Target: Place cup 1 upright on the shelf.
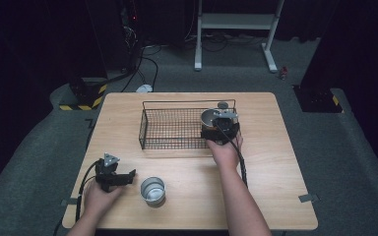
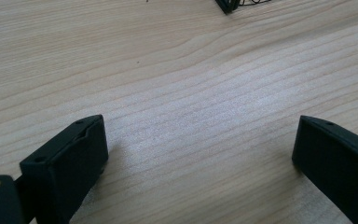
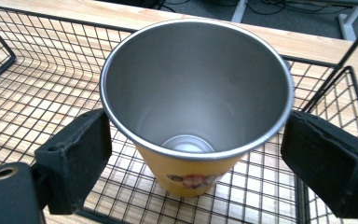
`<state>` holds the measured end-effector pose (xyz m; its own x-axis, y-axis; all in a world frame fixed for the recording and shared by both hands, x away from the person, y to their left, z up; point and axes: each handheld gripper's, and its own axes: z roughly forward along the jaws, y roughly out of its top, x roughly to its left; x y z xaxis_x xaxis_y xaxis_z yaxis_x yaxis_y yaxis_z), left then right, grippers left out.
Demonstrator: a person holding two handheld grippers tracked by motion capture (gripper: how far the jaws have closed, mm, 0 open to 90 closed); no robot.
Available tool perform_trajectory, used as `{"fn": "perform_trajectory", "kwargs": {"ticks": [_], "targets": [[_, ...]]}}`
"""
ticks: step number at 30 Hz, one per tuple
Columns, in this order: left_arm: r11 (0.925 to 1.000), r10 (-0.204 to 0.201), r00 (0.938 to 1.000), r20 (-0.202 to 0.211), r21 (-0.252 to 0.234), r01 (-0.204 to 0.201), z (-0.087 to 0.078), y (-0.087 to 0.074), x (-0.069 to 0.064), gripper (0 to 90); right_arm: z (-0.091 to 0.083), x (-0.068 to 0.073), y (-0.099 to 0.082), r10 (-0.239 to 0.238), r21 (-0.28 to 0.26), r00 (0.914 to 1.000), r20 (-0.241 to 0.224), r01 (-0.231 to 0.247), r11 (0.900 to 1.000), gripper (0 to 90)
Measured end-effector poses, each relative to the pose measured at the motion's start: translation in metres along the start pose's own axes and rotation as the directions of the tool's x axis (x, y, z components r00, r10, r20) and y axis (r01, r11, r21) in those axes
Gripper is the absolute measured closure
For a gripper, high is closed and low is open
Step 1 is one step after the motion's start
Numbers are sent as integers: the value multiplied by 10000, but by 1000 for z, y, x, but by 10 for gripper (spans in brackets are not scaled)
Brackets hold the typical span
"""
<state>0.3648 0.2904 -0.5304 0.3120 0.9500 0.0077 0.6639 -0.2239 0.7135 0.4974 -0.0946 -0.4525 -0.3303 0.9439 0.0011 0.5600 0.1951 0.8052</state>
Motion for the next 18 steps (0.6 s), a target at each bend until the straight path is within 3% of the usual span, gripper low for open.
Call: {"fn": "perform_trajectory", "kwargs": {"ticks": [18], "targets": [[10000, -13, 10000, 1, 0, 13, 0, 0, 0, 38, -39, 0, -10, -221, -610, 9991, -368, 198, 9979, 91]]}}
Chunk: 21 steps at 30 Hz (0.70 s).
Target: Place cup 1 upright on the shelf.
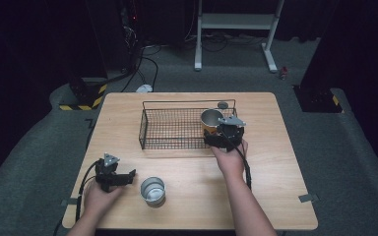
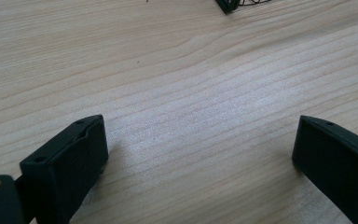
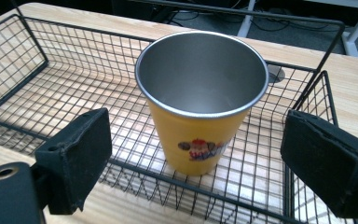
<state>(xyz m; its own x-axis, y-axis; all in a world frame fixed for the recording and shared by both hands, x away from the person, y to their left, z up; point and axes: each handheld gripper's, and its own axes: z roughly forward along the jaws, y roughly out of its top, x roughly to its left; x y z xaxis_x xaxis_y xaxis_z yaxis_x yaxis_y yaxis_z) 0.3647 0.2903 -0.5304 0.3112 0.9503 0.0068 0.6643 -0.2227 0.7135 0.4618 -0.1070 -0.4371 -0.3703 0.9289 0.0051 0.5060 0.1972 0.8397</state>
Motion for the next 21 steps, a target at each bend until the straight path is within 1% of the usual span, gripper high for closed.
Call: {"fn": "perform_trajectory", "kwargs": {"ticks": [1, 2, 4, 5, 6, 9, 10, 11, 12, 13, 14, 16, 19, 21], "targets": [[10000, -24, 10000, 6, -1, 24, 0, 0, 0, 38, -6, 0, -2, -77, -78, 10000, -25, 77, 9999, 91], [10000, -24, 10000, 6, -1, 24, 0, 0, 0, 38, -6, 0, -2, -77, -78, 10000, -25, 77, 9999, 91], [10000, -2, 10000, 2, -1, 2, 0, 0, 0, 38, -14, -1, -6, -56, -168, 10000, -35, 55, 9998, 92], [10000, -2, 10000, 2, -1, 2, 0, 0, 0, 38, -14, -1, -6, -56, -168, 10000, -35, 55, 9998, 92], [10000, -25, 10000, 6, -1, 25, 0, 0, 0, 38, -18, -1, -10, -43, -230, 10000, -64, 41, 9997, 92], [10000, -25, 10000, 5, -1, 25, 0, 0, 0, 39, -23, -2, -14, -99, -265, 9999, -76, 97, 9996, 92], [10000, -33, 10000, 6, -3, 33, 0, 0, 0, 39, -27, -2, -19, -100, -288, 9998, -143, 96, 9995, 92], [10000, -33, 10000, 6, -3, 33, 0, 0, 0, 39, -27, -2, -19, -100, -288, 9998, -143, 96, 9995, 92], [10000, -13, 10000, 5, 2, 13, 0, 0, 0, 39, -31, -2, -24, -159, -309, 9998, -127, 155, 9994, 92], [10000, -13, 10000, 5, 2, 13, 0, 0, 0, 39, -31, -2, -24, -159, -309, 9998, -127, 155, 9994, 92], [10000, -35, 10000, 6, -3, 35, 0, 0, 0, 38, -36, 0, -30, -370, -322, 9993, -11, 370, 9988, 92], [10000, -16, 10000, 4, -3, 16, 0, 0, 0, 39, -39, 2, -36, -587, -326, 9982, 76, 589, 9977, 92], [10000, -36, 10000, 7, -2, 36, 0, 0, 0, 39, -43, 2, -42, -666, -267, 9978, 55, 667, 9974, 92], [10000, -32, 10000, 6, -2, 32, 0, 0, 0, 39, -47, 3, -52, -727, -151, 9973, 53, 728, 9972, 92]]}}
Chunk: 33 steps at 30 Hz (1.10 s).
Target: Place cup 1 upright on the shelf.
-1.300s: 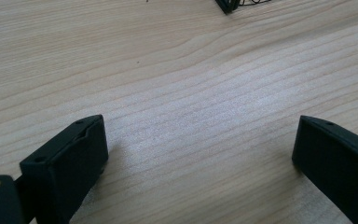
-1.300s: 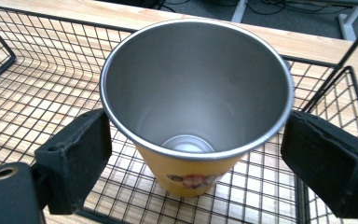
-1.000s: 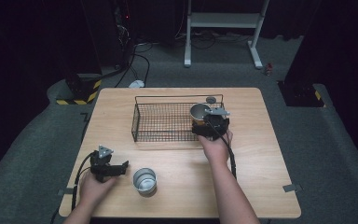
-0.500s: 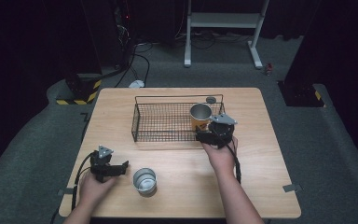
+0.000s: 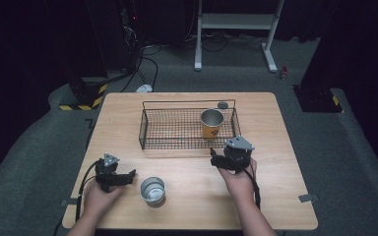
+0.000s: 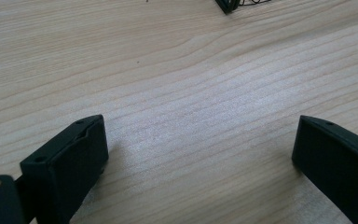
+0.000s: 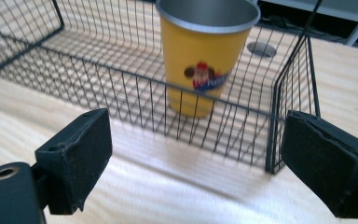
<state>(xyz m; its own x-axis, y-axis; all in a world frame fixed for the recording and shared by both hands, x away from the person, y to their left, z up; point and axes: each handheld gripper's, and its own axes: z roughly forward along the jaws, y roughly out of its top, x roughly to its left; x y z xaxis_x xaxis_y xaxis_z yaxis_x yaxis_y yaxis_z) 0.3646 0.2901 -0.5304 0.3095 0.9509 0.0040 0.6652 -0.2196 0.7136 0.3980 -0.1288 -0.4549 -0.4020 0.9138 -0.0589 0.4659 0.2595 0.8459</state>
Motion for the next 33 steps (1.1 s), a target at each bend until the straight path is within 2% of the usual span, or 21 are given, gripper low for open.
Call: {"fn": "perform_trajectory", "kwargs": {"ticks": [2, 7, 11, 12, 13, 16, 23, 29, 33], "targets": [[10000, -12, 10000, -2, -1, 12, 0, 0, 0, 39, -1, 0, -3, -32, 12, 10000, 2, 32, 10000, 92], [10000, -2, 10000, 1, 0, 2, 0, 0, 0, 39, -5, 1, -31, -76, 415, 9999, 98, 72, 9991, 93], [10000, 3, 10000, 0, -2, -3, 0, 0, 0, 39, -6, 0, -44, 16, 639, 9999, 154, -26, 9980, 93], [10000, 6, 10000, -2, -1, -6, 0, 0, 0, 39, -6, -2, -53, 70, 836, 9998, 174, -84, 9965, 93], [10000, 19, 10000, -3, 3, -19, 0, 0, 0, 39, -6, -2, -53, 70, 836, 9998, 174, -84, 9965, 93], [10000, 4, 10000, -6, 1, -4, 0, 0, 0, 39, -6, -5, -66, 196, 1268, 9996, 199, -220, 9917, 93], [10000, 45, 10000, -6, 3, -45, 0, 0, 0, 39, -6, -9, -76, 299, 1721, 9993, 209, -331, 9845, 94], [10000, 89, 10000, -16, 15, -89, 0, 0, 1, 40, 2, -8, -81, 262, 2376, 9996, 114, -282, 9709, 93], [9999, 124, 9999, -25, 9, -124, 0, 0, 1, 39, 4, -10, -82, 405, 2326, 9992, -33, -387, 9718, 93]]}}
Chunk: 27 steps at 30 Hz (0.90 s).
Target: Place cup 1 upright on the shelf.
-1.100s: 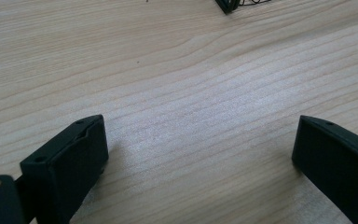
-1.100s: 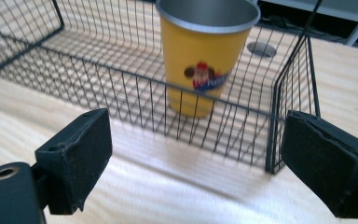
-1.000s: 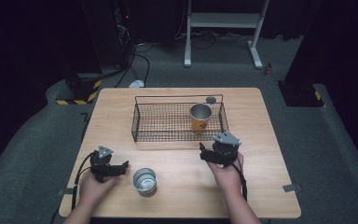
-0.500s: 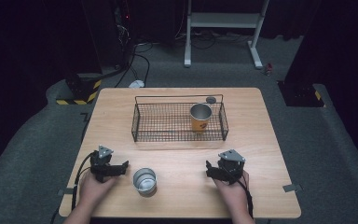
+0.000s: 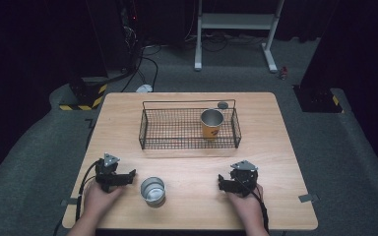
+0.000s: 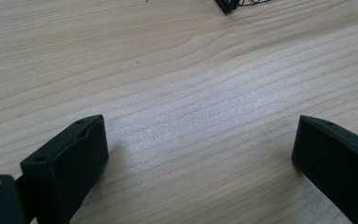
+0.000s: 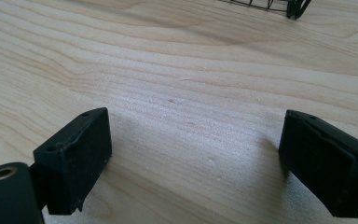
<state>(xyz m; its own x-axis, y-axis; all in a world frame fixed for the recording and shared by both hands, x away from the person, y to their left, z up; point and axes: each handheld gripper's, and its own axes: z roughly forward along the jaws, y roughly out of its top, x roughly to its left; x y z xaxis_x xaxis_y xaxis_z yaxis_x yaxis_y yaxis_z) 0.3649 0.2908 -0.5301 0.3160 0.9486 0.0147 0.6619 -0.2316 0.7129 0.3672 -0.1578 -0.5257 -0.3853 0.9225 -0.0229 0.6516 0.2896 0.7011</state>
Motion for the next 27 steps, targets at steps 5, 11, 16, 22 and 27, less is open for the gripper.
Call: {"fn": "perform_trajectory", "kwargs": {"ticks": [5, 11, 16, 22, 27], "targets": [[9999, -149, 9999, -31, -36, 149, 1, 1, -1, 35, 0, 0, 0, 63, 41, 10000, -15, -63, 10000, 92], [9993, -359, 9990, -268, 39, 360, 0, -1, -2, 31, 0, 0, 0, 69, 49, 10000, -27, -69, 10000, 91], [9950, -983, 9907, -942, 77, 995, -2, -2, -1, 1, 0, 0, 0, 18, 18, 10000, -11, -18, 10000, 91], [9941, -1069, 9892, -1001, 52, 1079, -2, -2, 0, 2, -2, 1, -2, 76, 73, 10000, -57, -76, 9999, 91], [9958, -873, 9931, -784, 210, 892, -4, -3, 1, 6, -3, 2, -3, 58, 63, 9999, -107, -57, 10000, 90]]}}
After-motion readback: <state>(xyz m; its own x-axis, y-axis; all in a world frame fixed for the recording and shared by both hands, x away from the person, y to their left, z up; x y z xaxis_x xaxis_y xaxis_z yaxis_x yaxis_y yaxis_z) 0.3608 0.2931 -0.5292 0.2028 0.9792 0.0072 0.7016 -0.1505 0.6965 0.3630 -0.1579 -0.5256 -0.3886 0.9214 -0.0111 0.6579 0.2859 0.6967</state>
